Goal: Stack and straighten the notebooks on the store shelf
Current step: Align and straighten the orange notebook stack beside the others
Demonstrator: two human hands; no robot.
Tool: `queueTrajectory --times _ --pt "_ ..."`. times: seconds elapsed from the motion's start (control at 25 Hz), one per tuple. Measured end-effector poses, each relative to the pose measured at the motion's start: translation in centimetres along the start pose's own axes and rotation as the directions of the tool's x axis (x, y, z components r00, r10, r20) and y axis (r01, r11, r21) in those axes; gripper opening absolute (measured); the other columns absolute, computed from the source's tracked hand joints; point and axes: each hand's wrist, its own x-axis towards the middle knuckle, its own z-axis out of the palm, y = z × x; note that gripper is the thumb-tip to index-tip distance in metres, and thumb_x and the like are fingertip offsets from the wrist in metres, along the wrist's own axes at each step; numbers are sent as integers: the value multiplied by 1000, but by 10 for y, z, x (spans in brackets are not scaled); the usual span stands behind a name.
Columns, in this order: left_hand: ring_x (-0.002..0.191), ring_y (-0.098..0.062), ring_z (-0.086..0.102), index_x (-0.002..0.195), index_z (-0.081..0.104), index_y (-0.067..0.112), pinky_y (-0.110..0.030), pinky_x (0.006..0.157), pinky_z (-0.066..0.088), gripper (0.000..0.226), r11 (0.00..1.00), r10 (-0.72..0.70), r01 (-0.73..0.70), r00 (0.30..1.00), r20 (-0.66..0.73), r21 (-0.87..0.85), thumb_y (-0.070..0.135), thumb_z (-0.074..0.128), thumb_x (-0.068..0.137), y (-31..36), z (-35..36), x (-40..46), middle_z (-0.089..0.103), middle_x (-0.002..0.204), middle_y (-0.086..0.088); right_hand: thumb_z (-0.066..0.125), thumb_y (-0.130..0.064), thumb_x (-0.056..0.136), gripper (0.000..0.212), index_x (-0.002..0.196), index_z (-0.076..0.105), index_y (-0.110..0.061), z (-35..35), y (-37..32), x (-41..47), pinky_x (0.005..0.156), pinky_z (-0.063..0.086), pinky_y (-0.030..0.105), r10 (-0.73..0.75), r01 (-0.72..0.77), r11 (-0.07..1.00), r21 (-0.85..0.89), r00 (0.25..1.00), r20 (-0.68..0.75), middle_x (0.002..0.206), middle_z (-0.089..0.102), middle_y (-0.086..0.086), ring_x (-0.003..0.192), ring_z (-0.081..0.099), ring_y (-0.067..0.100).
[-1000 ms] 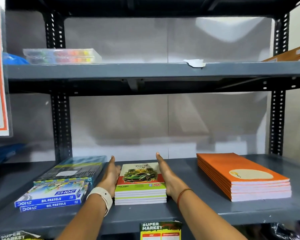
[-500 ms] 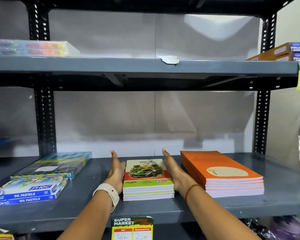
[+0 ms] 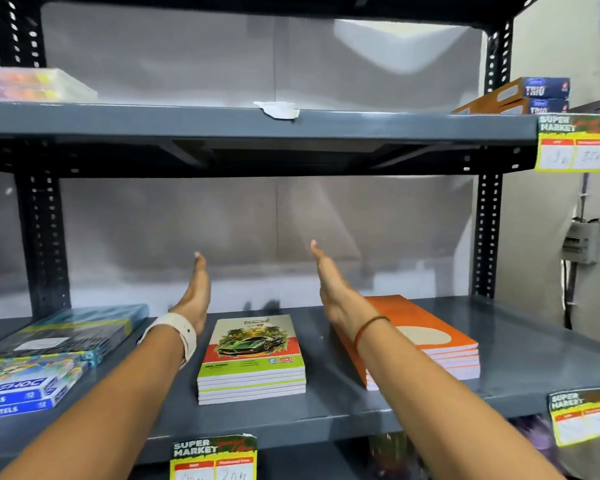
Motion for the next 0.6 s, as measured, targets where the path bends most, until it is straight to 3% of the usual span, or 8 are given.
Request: queueTrajectory --times 0.08,0.2,0.32,0.44,0.52,0.56,0.6 --pt "148 -24 8 151 5 26 -46 118 4 81 994 106 -105 994 -23 35 73 9 85 19 37 -4 5 161 -3 35 -71 84 81 151 13 -30 -33 -23 9 117 2 45 -75 76 997 24 996 -55 161 5 -4 147 3 19" --pt "147 -24 8 151 9 27 -45 118 4 75 992 121 -121 992 41 -22 68 13 89 21 104 -15 6 161 -2 40 -73 80 87 150 17 -27 -90 -40 19 117 6 40 -97 100 995 9 982 -163 161 8 -2 147 7 18" --pt "147 -22 8 151 9 24 -41 118 5 73 997 37 -25 987 157 -79 65 14 91 -5 166 -30 7 161 -1 39 -73 82 85 151 16 -28 -156 -33 22 118 2 40 -69 64 998 -28 974 -215 160 7 -5 147 5 15" --pt "146 -26 16 151 15 20 -41 118 11 76 989 -106 120 981 161 -82 66 15 90 -40 195 -34 14 159 -7 36 -75 82 87 151 13 -28 -217 -3 17 118 0 41 39 -58 994 -98 981 -191 161 6 -6 147 2 14" --pt "141 -30 30 149 22 17 -45 115 22 84 965 -212 237 958 194 -115 71 14 87 -61 202 -32 29 154 -13 39 -76 80 88 149 25 -23 -243 22 8 117 16 39 144 -158 985 -75 976 -160 157 23 -2 144 20 16" --pt "130 -31 46 145 33 17 -46 104 39 85 952 -236 270 947 218 -141 74 14 84 -68 204 -33 45 144 -16 43 -78 76 89 143 35 -20 -248 34 6 107 37 37 207 -213 976 -42 971 -119 147 37 -2 132 40 19" --pt "109 -31 63 134 48 17 -41 83 51 85 942 -241 286 941 236 -177 75 13 83 -70 205 -34 63 124 -17 44 -79 74 89 138 40 -16 -249 42 3 86 52 35 270 -270 963 9 961 -64 139 44 0 113 53 18"
